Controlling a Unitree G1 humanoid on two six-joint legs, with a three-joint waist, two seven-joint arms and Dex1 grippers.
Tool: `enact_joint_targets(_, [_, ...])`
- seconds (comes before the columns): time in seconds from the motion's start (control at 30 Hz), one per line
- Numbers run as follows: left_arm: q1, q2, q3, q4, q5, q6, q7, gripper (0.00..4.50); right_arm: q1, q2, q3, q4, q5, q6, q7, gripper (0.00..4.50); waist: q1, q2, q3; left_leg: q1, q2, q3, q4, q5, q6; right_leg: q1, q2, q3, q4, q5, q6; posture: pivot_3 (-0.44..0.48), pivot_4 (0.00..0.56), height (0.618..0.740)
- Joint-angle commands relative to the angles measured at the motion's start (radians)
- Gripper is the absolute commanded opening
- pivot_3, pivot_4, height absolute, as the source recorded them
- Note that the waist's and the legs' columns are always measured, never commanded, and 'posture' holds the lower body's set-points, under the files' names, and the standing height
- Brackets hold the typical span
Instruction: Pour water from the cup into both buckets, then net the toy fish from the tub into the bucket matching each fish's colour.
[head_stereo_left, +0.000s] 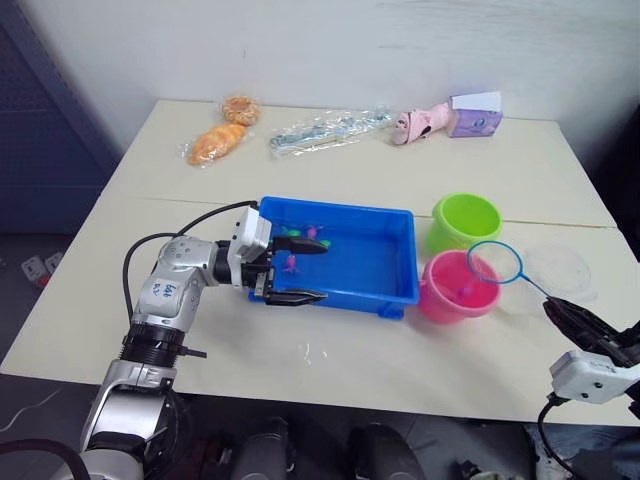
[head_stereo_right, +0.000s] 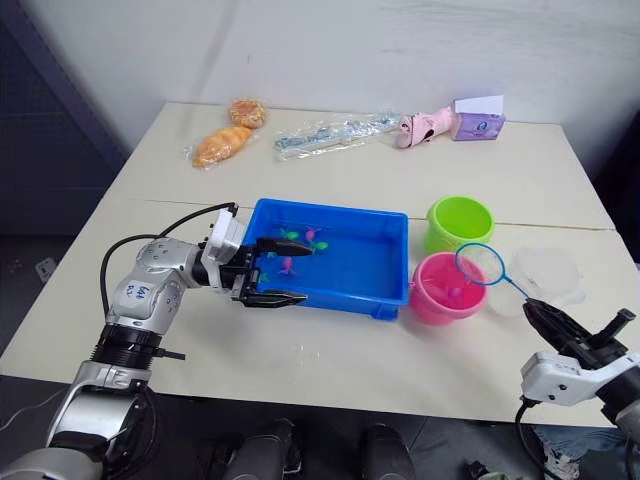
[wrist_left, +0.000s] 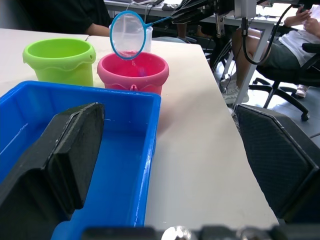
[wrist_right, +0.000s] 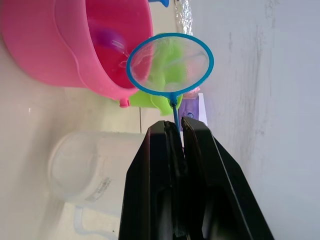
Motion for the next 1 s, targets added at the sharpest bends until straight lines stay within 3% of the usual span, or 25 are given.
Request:
enact_joint_targets(0.03, [0.010, 0.021, 0.018, -0.041, -0.016, 0.005, -0.004, 4.47, -0.006, -0.035, -0.066, -0.009, -0.018, -0.051, -0.077, 0.00, 0.000, 0.000, 0.000, 0.000, 0.000, 0.000, 0.000, 0.000, 0.000, 0.000, 0.000, 0.000, 0.000, 0.000, 0.000, 0.000, 0.150, 0.740])
enact_joint_targets(0.13, [0.013, 0.031, 0.038, -0.044, -0.028, 0.009, 0.008, 4.47, -0.001, -0.042, -0.004, -0.034, 0.199, 0.009, -0.009, 0.00, 0.001, 0.000, 0.000, 0.001, 0.001, 0.000, 0.000, 0.000, 0.000, 0.000, 0.000, 0.000, 0.000, 0.000, 0.000, 0.000, 0.150, 0.740])
enact_joint_targets(0.27, [0.025, 0.076, 0.117, -0.008, -0.054, 0.006, 0.021, 4.47, -0.032, -0.081, 0.139, -0.272, 0.758, 0.378, 0.166, 0.00, -0.006, 0.000, 0.000, 0.000, 0.002, 0.000, 0.000, 0.000, 0.000, 0.001, 0.001, 0.000, 0.000, 0.000, 0.000, 0.000, 0.150, 0.740])
enact_joint_targets(0.37, [0.038, 0.118, 0.177, 0.050, -0.058, -0.014, 0.023, 4.47, -0.101, -0.136, 0.210, -0.371, 0.946, 0.625, 0.229, 0.00, -0.015, 0.001, 0.000, 0.001, 0.003, 0.000, 0.001, 0.000, 0.000, 0.001, 0.001, 0.000, 0.001, 0.000, 0.000, 0.000, 0.150, 0.740])
enact_joint_targets(0.53, [0.061, 0.212, 0.214, 0.155, -0.010, -0.099, 0.002, 4.47, -0.326, -0.225, 0.400, -0.451, 1.095, 1.055, 0.238, 0.00, -0.021, 0.000, 0.000, 0.001, 0.003, -0.002, 0.001, -0.001, 0.002, 0.001, 0.000, -0.001, 0.001, 0.000, 0.000, 0.000, 0.150, 0.740])
enact_joint_targets(0.67, [0.078, 0.245, 0.238, 0.172, 0.013, -0.146, 0.034, 4.47, -0.602, -0.187, 0.624, -0.426, 1.101, 1.332, 0.226, 0.00, -0.020, 0.000, 0.000, -0.001, 0.002, -0.003, 0.002, -0.001, 0.002, -0.001, -0.001, -0.002, 0.001, 0.000, -0.001, 0.000, 0.150, 0.740])
enact_joint_targets(0.8, [0.111, 0.259, 0.266, 0.148, 0.010, -0.155, 0.064, 4.47, -0.754, -0.137, 0.782, -0.352, 1.005, 1.406, 0.266, 0.00, -0.016, 0.000, 0.000, -0.002, 0.002, -0.004, 0.001, -0.001, 0.003, -0.001, -0.002, -0.003, 0.001, 0.000, -0.001, 0.000, 0.150, 0.740])
enact_joint_targets(1.0, [0.168, 0.285, 0.288, 0.104, 0.009, -0.152, 0.089, 4.47, -0.909, -0.058, 0.906, -0.252, 0.944, 1.476, 0.313, 0.00, -0.023, 0.000, 0.000, -0.003, 0.000, -0.003, 0.001, -0.002, 0.004, -0.002, -0.004, -0.003, 0.000, 0.000, -0.001, 0.000, 0.150, 0.740])
